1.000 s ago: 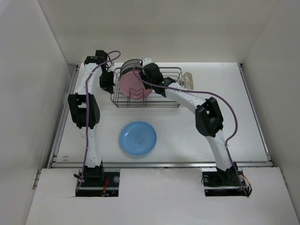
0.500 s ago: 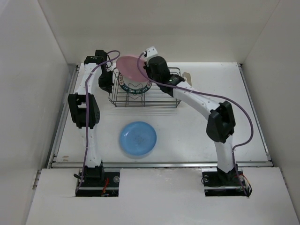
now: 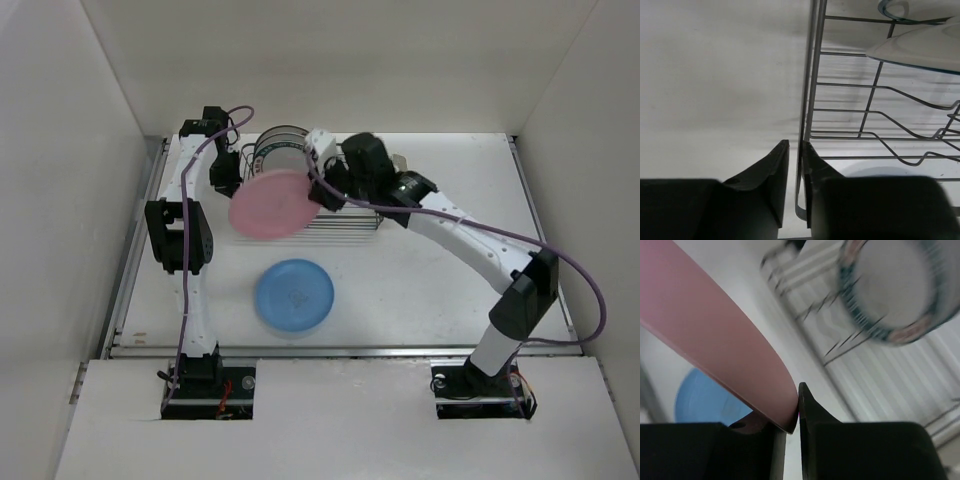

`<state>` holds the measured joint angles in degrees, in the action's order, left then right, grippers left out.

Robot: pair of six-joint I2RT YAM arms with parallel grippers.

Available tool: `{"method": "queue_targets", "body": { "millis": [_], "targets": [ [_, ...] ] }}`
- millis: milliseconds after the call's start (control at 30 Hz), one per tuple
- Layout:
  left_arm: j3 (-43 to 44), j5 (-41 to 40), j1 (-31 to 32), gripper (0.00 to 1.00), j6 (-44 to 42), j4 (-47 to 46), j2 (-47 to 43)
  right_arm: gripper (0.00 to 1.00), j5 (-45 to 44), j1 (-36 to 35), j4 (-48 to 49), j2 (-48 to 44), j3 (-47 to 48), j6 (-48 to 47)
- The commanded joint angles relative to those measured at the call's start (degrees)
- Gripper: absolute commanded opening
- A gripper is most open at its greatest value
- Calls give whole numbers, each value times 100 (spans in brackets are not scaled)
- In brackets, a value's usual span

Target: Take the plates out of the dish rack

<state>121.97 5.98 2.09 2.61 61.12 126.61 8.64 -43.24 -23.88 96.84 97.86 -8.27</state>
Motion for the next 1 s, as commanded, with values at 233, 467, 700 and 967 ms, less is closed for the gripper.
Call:
{"method": "queue_targets", "body": {
  "millis": [233, 467, 700, 967],
  "targets": [
    [282, -308, -218, 41, -121, -83, -242, 6, 1658, -123, -1822, 1099, -655, -122],
    [371, -308, -165, 72, -453, -74, -496, 60, 868, -237, -2138, 1663, -356, -69],
    [371, 323, -51, 93, -1366, -750, -901, 96, 454, -290, -1639, 821, -566, 62],
    [573, 1578, 55, 56, -2237, -1603, -726, 99, 262, 9, -644, -33, -830, 414]
  ]
}}
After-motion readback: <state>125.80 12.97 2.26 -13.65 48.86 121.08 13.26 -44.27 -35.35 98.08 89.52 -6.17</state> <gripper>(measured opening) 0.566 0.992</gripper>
